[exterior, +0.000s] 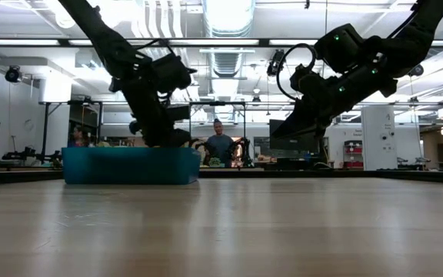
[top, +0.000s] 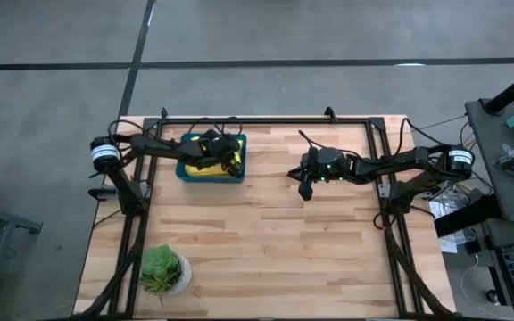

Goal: Fold microfiber towels
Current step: Put the yellow microfiber towel into the blue bin

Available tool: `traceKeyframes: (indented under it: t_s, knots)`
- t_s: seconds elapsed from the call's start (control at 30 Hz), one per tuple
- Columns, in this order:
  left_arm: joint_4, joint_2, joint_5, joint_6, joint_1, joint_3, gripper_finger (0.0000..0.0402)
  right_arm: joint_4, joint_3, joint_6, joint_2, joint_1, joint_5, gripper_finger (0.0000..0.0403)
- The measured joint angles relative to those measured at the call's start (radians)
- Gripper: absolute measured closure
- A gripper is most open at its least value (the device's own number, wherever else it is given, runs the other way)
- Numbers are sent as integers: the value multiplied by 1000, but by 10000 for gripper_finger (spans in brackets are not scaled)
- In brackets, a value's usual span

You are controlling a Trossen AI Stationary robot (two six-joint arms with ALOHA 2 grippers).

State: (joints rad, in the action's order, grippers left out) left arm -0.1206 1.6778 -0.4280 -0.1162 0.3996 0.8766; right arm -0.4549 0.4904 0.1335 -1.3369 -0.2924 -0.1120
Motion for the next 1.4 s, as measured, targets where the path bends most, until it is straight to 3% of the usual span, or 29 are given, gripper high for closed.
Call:
traceKeyframes:
  t_s: [0.3, 0.57, 0.83, 0.93, 1.1, 1.17, 1.3, 1.4]
  knots:
    - [-32, -87, 30, 28, -14, 30, 395, 1, 0, -3, 0, 0, 2, 374]
    - [-63, -182, 316, 46, -15, -17, 395, 1, 0, -3, 0, 0, 2, 374]
    - [-62, -101, 391, 44, -16, -45, 395, 3, 0, 0, 0, 0, 2, 374]
    - [-69, -111, 391, 45, -16, -30, 395, 3, 0, 5, 0, 0, 1, 374]
    - [-255, -196, 379, 99, -15, 20, 395, 3, 0, 5, 0, 0, 1, 374]
    - [-345, -234, 302, 125, -14, 23, 395, 3, 0, 5, 0, 0, 1, 374]
    - [-413, -295, 51, 133, 14, -7, 395, 3, 0, 5, 0, 0, 1, 374]
    - [-413, -299, 33, 122, 52, -50, 395, 1, 2, 11, 0, 0, 7, 374]
